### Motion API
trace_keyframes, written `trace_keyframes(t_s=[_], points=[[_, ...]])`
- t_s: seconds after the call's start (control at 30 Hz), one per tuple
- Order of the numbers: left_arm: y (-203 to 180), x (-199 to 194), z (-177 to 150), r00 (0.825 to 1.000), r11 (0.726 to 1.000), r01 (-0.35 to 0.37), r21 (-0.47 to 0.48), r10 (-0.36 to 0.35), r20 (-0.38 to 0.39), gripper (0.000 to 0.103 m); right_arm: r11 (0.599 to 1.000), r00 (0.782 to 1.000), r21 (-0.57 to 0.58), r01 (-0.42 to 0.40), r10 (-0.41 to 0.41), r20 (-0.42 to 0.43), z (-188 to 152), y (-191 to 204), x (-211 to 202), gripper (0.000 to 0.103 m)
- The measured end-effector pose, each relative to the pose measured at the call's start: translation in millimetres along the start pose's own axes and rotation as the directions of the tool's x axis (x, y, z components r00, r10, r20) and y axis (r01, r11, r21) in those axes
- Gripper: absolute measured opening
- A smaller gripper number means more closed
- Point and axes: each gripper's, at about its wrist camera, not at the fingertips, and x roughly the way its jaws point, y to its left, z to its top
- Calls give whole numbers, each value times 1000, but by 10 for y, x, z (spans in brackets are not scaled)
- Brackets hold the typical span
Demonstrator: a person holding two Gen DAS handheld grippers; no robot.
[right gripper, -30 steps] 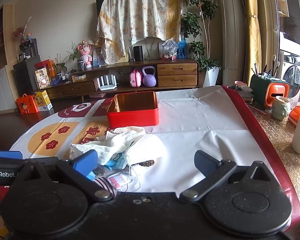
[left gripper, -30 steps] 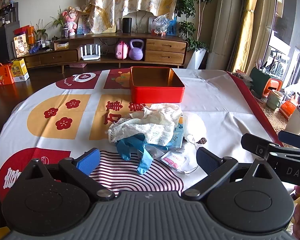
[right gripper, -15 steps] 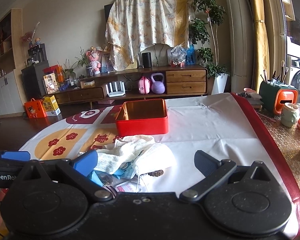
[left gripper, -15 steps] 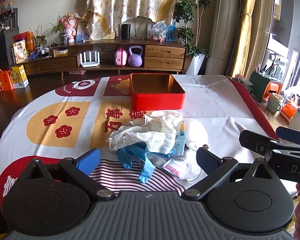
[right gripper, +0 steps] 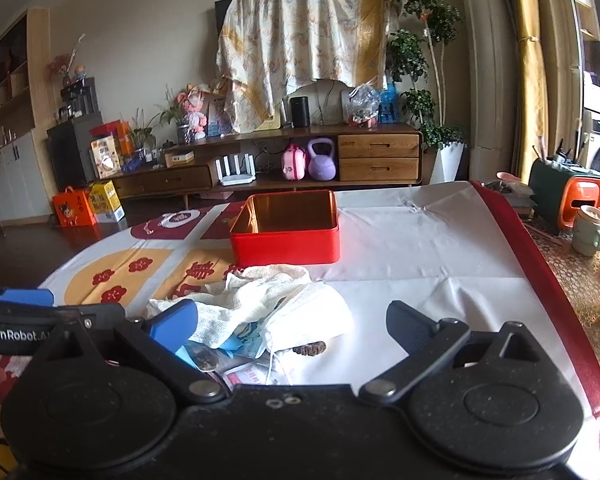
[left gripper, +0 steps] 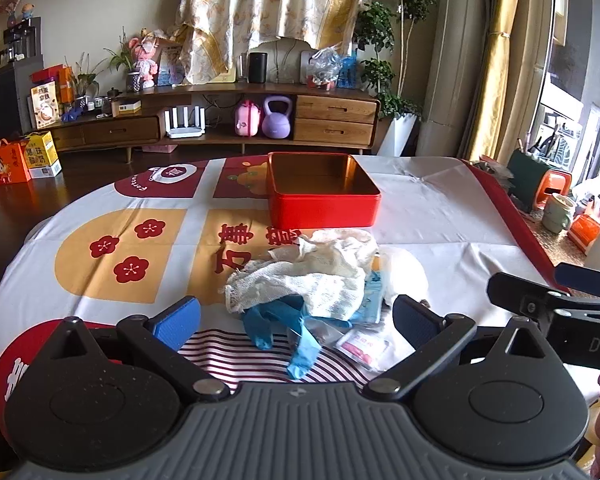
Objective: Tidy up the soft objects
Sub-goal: 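Lower the left tool onto the white mesh cloth and close on it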
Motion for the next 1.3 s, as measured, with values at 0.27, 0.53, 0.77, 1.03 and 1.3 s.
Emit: trace_keyframes(t_s=[0.27, 0.53, 0.77, 1.03, 1.3], points=[[107, 460, 125, 999, 1000, 10, -1, -10, -31, 103, 998, 995, -66, -9, 2, -103, 23, -102, 562, 91], [26, 965, 155, 996, 1000, 5, 24, -3, -89, 102, 998, 986, -62, 30, -39, -162, 89, -267, 1031, 88], [-107, 1237, 97, 995, 997, 8, 75, -1, -97, 102, 999, 971, -22, 32, -36, -235, 46, -294, 1415, 80], [-153, 1488, 26, 992, 996, 18, 92, -7, -124, 89, 1000, 957, 22, 1, 5, -291, -36, -312, 1612, 71], [-80, 1601, -7, 985, 998, 47, 47, -38, -168, 57, 995, 956, 90, -37, 61, -287, -17, -357, 1573, 45]])
